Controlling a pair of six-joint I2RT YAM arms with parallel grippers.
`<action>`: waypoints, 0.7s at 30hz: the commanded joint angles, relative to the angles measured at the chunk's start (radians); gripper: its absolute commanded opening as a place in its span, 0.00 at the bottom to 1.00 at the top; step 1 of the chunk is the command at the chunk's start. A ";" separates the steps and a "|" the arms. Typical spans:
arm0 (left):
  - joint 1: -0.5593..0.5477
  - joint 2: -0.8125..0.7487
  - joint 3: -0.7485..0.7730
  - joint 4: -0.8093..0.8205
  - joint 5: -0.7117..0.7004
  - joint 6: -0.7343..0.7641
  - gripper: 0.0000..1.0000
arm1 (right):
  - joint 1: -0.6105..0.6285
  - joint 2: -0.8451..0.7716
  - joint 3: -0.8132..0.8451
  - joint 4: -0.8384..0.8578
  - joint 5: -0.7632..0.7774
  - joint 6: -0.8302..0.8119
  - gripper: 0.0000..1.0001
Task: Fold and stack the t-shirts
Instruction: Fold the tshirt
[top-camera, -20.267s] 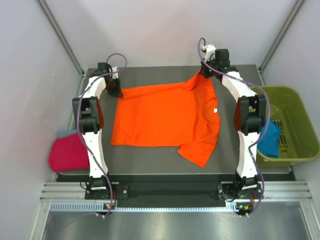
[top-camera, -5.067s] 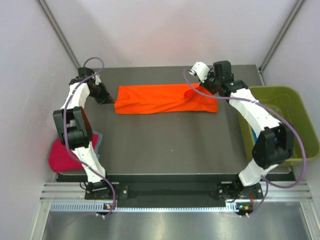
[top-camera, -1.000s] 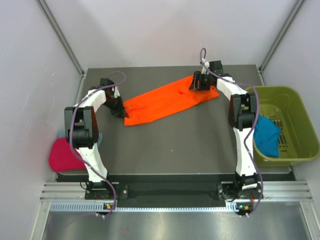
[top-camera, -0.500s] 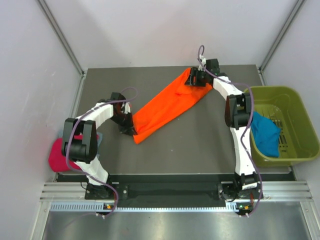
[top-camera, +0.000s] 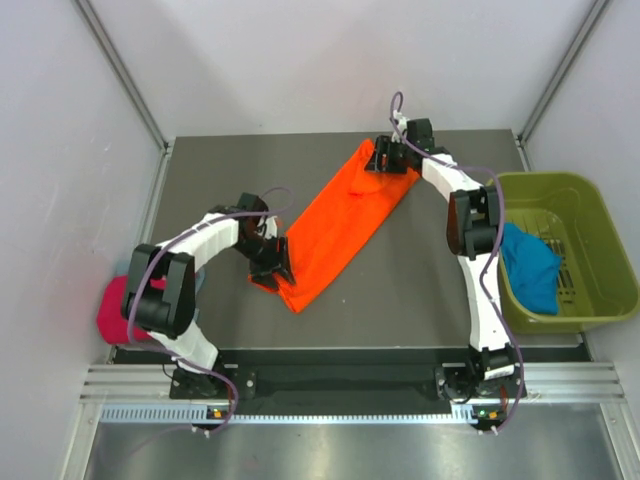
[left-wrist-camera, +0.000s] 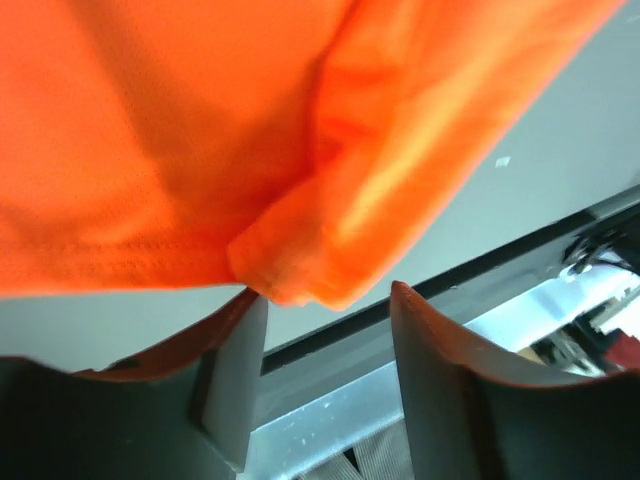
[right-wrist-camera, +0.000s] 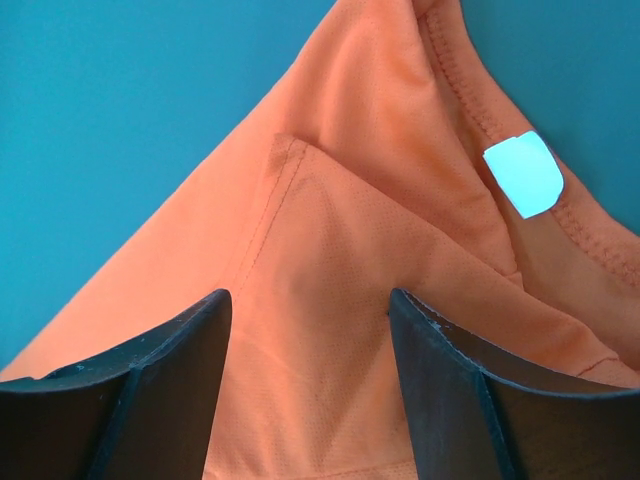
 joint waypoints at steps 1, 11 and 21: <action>0.005 -0.106 0.107 -0.036 -0.026 0.041 0.58 | 0.009 -0.129 -0.019 0.006 0.003 -0.042 0.65; 0.121 -0.067 0.260 -0.010 -0.147 0.088 0.57 | -0.042 -0.429 -0.279 0.005 0.060 0.096 0.67; 0.259 0.023 0.201 -0.030 -0.236 0.097 0.55 | -0.108 -0.401 -0.409 0.020 0.031 0.153 0.68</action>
